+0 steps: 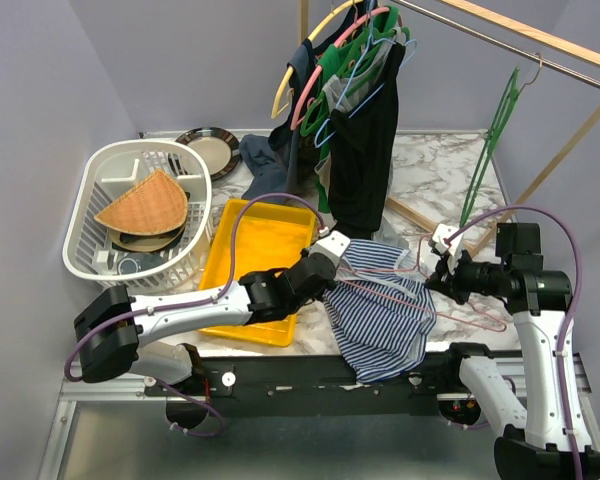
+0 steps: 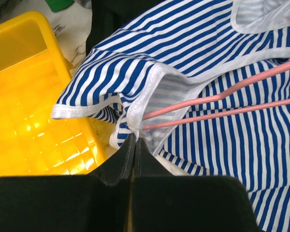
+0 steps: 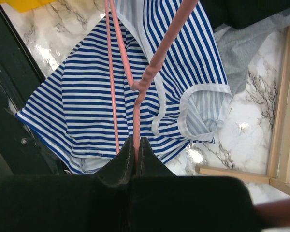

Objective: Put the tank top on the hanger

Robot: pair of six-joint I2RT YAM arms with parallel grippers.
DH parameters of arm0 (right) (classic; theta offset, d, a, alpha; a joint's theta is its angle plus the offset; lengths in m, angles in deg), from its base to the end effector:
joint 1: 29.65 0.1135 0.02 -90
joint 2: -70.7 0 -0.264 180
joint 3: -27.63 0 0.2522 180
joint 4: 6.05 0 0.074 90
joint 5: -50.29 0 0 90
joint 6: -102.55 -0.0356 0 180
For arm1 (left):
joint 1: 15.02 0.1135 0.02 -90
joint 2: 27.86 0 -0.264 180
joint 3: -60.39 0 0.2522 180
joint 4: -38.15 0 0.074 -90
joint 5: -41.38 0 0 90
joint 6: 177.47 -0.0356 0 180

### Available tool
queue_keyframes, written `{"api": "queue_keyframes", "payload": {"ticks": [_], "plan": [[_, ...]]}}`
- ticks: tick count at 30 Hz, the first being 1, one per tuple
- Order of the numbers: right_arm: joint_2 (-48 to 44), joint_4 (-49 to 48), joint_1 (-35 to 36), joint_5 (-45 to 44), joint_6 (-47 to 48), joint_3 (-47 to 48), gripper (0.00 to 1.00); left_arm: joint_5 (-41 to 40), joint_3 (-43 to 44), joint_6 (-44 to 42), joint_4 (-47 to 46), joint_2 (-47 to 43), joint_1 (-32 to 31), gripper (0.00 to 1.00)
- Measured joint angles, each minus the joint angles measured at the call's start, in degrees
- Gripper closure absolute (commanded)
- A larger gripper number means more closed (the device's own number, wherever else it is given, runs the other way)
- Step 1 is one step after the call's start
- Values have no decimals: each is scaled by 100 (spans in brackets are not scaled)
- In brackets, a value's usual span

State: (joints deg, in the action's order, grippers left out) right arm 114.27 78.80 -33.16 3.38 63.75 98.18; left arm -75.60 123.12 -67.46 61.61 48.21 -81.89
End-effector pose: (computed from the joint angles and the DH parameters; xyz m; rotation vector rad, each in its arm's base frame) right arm 0.1079 0.0177 0.3252 -1.1542 1.9727 0.4958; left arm 0.1274 -0.2571 0.2482 0.6152 2.0664 -0.3642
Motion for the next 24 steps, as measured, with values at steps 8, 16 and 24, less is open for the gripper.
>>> {"api": "queue_keyframes", "payload": {"ticks": [8,16,24], "plan": [[140,-345,7,153,-214,0,99,92,356,0,240,-50,-116,100],[374,-599,247,310,-256,-15,100,125,846,-15,417,-109,-201,100],[369,-739,306,791,-28,-219,100,608,1311,-164,551,-96,-234,100]]}}
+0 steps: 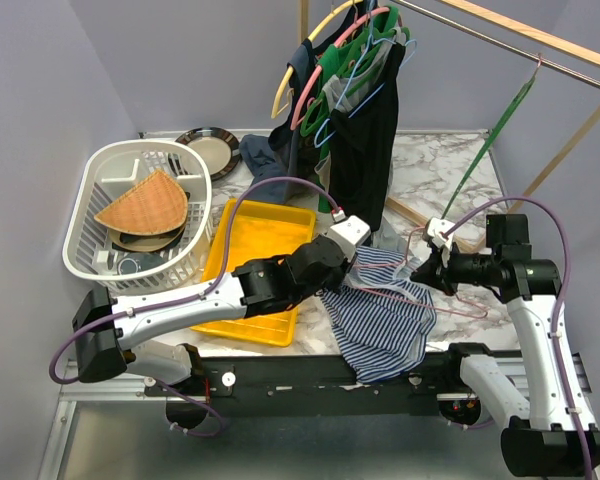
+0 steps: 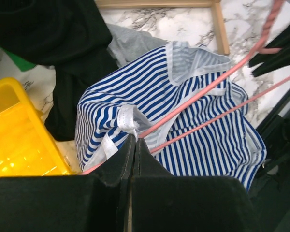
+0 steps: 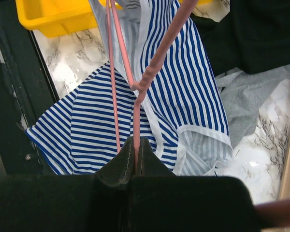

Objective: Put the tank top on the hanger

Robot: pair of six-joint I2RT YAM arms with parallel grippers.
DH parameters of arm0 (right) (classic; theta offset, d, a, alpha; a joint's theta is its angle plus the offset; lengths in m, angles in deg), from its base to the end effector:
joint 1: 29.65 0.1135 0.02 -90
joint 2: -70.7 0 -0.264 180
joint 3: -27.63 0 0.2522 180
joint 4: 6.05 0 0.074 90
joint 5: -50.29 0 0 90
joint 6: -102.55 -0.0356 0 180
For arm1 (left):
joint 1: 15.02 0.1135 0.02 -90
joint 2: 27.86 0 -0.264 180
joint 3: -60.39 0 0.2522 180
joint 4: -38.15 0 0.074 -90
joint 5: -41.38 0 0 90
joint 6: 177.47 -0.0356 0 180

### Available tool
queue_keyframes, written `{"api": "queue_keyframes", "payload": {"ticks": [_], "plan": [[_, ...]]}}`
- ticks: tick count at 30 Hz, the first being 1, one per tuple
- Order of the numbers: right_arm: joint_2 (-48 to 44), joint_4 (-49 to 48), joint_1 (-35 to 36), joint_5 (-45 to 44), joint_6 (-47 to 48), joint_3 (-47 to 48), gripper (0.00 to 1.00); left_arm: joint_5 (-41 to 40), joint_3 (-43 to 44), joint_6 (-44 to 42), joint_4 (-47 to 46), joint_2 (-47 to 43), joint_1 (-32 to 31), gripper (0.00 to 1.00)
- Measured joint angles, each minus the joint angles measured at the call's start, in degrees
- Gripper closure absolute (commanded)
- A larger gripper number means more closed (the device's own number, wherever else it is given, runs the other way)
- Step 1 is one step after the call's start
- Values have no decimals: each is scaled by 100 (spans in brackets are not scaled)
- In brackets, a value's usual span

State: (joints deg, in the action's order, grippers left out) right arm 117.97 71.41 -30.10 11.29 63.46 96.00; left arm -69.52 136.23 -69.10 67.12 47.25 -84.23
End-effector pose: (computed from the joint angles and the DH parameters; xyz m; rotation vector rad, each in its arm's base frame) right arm 0.1298 0.0266 0.3180 -1.2089 1.8309 0.6490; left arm 0.1179 -0.2749 0.3211 0.6811 1.9641 -0.5800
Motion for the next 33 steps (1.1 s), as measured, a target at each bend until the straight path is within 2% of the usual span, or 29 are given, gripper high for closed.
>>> {"api": "queue_keyframes", "payload": {"ticks": [2,4,5,8,13,17,23,26,33], "plan": [[7,-68,2,131,28,-44,100,146,94,-57,0,0,-15,98],[9,-151,2,229,35,-76,100,367,153,-138,-7,-15,-20,77],[4,-184,2,254,35,-83,100,463,164,-190,-2,-39,-20,52],[-37,-258,2,376,48,-85,100,887,166,-422,26,-208,-17,25],[-251,-243,2,660,232,-103,100,1342,160,-1001,131,-822,-17,9],[-400,-175,2,824,492,-201,99,1574,345,-1718,535,-1331,114,6],[-446,225,2,1080,1305,-321,100,2559,708,-2741,1141,-1480,522,7],[-520,402,2,1134,1683,-404,99,3187,879,-3198,1410,-1095,575,11],[-651,601,2,1141,1985,-415,100,4245,1370,-3620,1825,313,575,19]]}}
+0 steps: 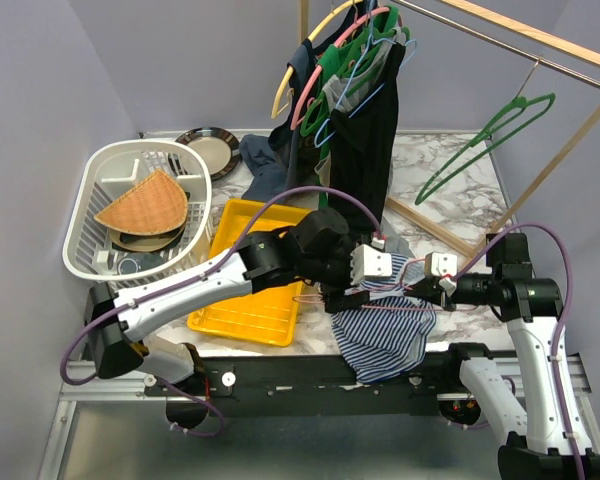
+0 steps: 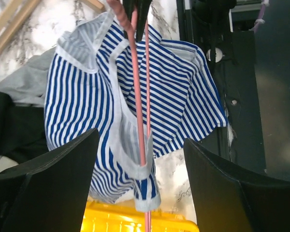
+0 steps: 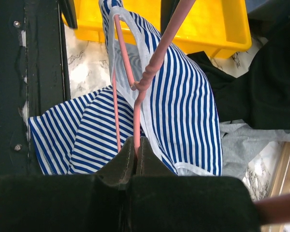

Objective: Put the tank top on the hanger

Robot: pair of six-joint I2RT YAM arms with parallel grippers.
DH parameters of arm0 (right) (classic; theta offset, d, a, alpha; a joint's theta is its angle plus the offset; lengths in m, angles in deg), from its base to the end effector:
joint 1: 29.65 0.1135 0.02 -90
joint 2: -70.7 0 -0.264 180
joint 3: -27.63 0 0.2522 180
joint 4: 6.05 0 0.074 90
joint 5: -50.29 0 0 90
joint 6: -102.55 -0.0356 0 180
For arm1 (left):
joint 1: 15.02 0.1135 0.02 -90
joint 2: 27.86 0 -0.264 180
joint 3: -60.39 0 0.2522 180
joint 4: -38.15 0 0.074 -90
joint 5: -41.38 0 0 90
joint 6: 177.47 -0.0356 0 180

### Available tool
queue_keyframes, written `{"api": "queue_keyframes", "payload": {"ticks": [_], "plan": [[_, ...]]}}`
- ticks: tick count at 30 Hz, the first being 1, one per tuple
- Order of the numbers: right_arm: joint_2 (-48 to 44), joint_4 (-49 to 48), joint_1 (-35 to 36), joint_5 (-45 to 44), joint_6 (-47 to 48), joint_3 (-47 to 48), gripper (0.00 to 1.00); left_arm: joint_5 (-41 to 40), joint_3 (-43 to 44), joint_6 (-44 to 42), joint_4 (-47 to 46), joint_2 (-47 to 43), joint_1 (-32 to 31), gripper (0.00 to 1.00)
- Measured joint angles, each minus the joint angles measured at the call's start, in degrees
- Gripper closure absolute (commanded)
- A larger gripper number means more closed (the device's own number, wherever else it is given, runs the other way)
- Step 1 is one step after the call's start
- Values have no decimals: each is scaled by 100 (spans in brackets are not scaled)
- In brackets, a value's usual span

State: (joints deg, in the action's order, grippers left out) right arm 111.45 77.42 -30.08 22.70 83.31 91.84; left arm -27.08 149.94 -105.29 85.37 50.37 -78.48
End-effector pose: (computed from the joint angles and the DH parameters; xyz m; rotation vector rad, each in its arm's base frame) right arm 0.0968 0.0308 0.3079 -1.4338 1.4651 0.6812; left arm 0.1224 -0.2744 0.3586 1.6453 1.5784 -0.8473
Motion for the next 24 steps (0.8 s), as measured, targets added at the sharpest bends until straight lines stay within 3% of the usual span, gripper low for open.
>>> {"api": "queue_keyframes", "payload": {"ticks": [4,7,8,9,11,13,16,17,20,24], "plan": [[-11,9,0,-2,28,0,100,240,149,-74,149,374,0,29],[-15,13,0,0,35,0,99,245,166,-85,216,455,0,53],[-13,15,0,4,39,0,100,234,166,-83,243,479,2,76],[-7,22,0,7,42,0,99,229,166,-72,264,505,2,86],[13,31,0,13,46,2,99,208,164,-57,269,557,2,100],[42,33,0,22,66,2,99,192,153,2,260,597,2,100],[92,59,0,22,83,2,79,166,63,81,164,579,2,100],[109,74,0,22,92,2,62,155,11,116,105,560,2,100],[125,79,0,66,-136,17,36,55,-426,273,-236,328,42,100],[107,-66,11,2,-769,291,23,-35,-1220,538,-407,-205,313,100]]}}
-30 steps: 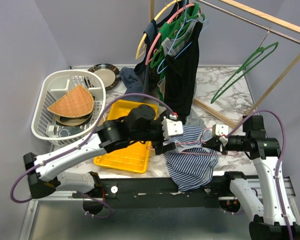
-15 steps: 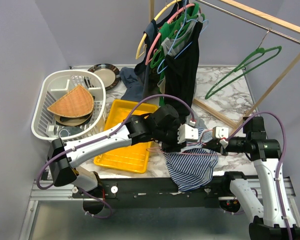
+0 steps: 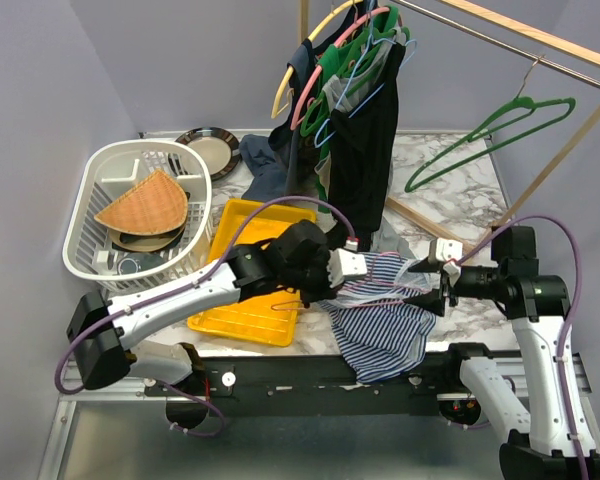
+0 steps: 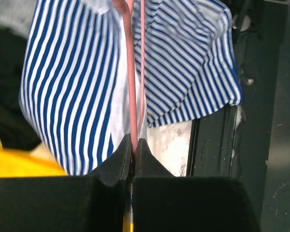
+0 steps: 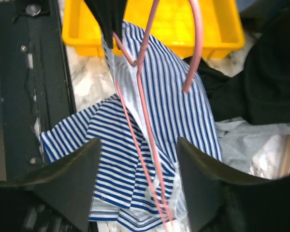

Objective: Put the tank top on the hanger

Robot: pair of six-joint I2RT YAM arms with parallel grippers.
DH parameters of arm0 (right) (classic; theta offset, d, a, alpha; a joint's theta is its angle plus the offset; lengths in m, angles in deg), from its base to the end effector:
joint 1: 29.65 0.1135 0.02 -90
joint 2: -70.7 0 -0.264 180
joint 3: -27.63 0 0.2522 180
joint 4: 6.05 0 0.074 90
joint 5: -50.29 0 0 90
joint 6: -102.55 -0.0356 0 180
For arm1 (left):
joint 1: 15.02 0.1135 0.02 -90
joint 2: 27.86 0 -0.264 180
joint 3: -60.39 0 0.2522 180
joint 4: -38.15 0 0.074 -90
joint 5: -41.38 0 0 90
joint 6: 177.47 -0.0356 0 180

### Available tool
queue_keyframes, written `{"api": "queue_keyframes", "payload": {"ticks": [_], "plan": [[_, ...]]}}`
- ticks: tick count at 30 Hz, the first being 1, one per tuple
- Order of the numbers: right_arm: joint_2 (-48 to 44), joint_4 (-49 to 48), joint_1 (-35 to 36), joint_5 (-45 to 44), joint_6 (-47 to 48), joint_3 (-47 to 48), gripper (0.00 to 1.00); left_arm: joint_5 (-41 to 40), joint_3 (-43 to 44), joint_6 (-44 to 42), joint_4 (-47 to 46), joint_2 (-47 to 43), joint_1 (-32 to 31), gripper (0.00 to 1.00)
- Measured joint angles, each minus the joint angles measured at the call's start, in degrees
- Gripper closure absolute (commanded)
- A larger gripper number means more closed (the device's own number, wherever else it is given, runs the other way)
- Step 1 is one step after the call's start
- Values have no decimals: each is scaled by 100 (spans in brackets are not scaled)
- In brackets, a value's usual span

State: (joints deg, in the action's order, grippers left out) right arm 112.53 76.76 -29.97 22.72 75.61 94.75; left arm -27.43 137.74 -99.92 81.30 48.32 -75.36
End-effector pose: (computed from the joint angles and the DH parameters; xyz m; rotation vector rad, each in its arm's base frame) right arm 0.1001 0.0310 0.3210 -1.3538 1.5366 0.7313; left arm 0.1317 -0.2573 0.3033 1.5761 1.8031 -0.8395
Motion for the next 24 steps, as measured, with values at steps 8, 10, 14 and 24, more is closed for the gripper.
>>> {"api": "queue_keyframes", "payload": {"ticks": [8,10,14,24], "plan": [[-245,-699,0,-592,-1436,293,21,-256,-1150,767,-570,-1147,533,100],[-208,-769,0,-848,-1493,101,21,-302,-1333,973,-743,-1353,603,100],[-81,-789,0,-1261,-1346,-417,22,-415,-1598,1392,-1091,-1628,704,100],[302,-1244,4,-1886,-664,-1274,21,-538,-1886,2177,-1735,-1672,844,100]]}}
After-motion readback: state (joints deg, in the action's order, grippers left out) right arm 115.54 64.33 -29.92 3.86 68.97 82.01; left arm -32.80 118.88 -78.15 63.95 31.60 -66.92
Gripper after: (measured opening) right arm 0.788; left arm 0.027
